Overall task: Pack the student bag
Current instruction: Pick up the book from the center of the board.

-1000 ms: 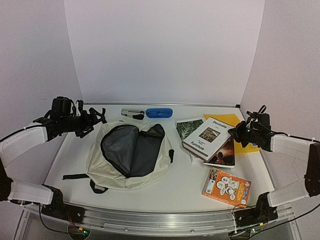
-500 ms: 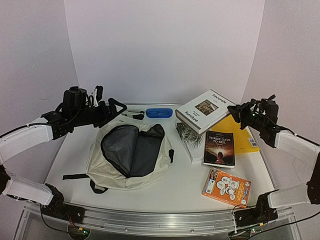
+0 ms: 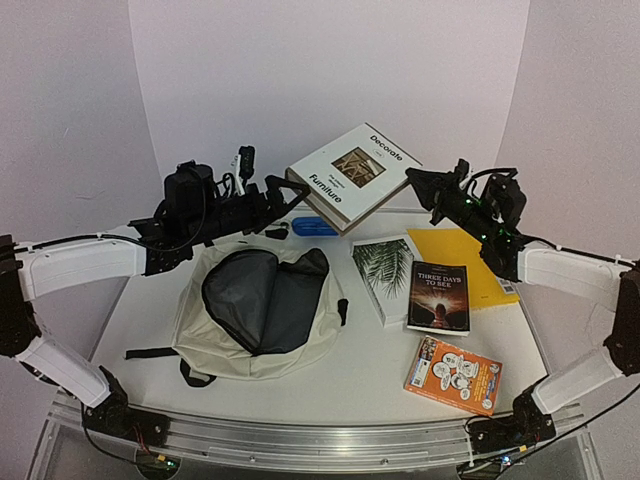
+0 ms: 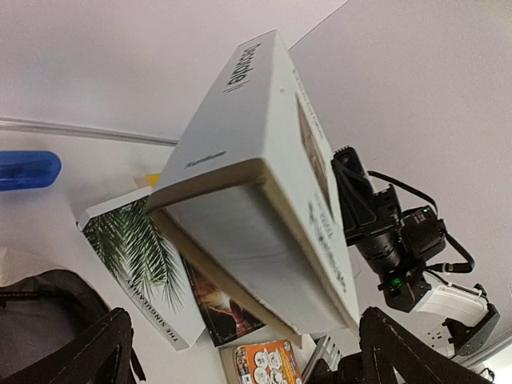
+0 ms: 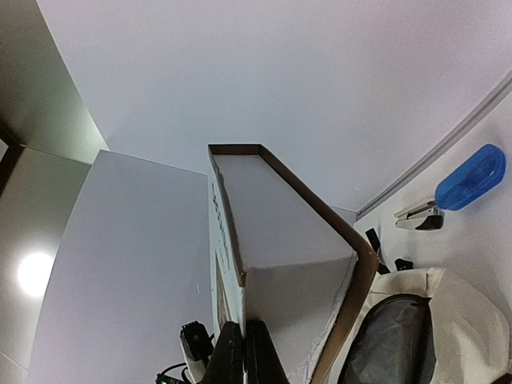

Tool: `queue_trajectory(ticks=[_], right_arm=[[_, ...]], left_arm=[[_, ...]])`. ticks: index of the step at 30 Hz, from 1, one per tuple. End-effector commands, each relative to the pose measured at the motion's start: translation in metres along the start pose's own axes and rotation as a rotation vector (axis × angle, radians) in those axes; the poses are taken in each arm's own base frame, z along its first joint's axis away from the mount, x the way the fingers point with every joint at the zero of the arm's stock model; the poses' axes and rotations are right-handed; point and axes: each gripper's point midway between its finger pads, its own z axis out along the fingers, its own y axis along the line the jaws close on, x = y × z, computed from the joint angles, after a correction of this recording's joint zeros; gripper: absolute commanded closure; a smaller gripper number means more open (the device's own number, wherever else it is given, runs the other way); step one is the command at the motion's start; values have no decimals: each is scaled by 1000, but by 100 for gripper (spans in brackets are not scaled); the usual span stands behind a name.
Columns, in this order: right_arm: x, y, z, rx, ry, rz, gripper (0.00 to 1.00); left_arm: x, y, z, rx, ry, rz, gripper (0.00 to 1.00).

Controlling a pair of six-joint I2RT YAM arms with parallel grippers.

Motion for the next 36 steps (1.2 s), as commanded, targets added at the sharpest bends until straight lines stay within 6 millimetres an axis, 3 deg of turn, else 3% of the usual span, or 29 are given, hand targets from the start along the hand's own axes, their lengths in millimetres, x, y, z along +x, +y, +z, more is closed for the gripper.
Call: queue_trajectory(ticks=[1,11,28,36], right_arm=[[-2,46,11,-176,-23,12,100],[15,51,18,-213,10,40,100],[11,57,13,-226,-28,18,100],[14,56,16,-226,-12,15,100]], left_arm=[[-30,-32,-3,107,-122,24,0],[-26,-27,8,98,-106,-2,0],[-12,-11,1,45,-69,-69,0],[-25,-25,3,81,-100,-35,0]])
